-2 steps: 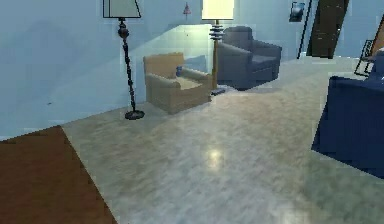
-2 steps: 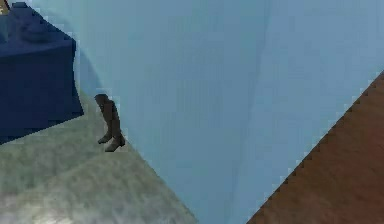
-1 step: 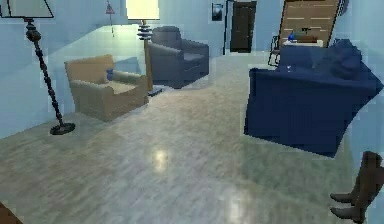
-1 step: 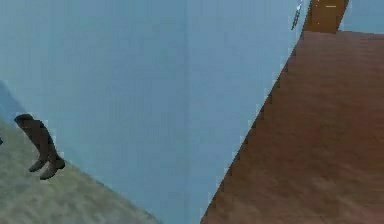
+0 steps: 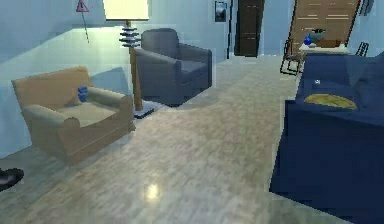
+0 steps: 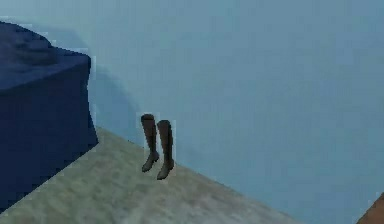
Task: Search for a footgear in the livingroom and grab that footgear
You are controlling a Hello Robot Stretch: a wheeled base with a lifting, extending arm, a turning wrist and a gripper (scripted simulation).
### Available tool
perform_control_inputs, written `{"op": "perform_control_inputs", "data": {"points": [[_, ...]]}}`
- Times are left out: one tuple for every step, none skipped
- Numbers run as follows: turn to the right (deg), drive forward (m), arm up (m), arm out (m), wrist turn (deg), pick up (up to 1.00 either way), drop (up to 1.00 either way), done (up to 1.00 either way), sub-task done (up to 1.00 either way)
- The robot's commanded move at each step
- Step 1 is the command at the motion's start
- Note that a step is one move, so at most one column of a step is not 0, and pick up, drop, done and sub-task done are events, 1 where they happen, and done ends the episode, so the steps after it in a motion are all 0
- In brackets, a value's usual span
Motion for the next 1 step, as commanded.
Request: {"op": "perform_control_inputs", "data": {"points": [[3.0, 0.0, 0.0, 0.0, 0.0, 0.0, 0.0, 0.0, 0.0]]}}
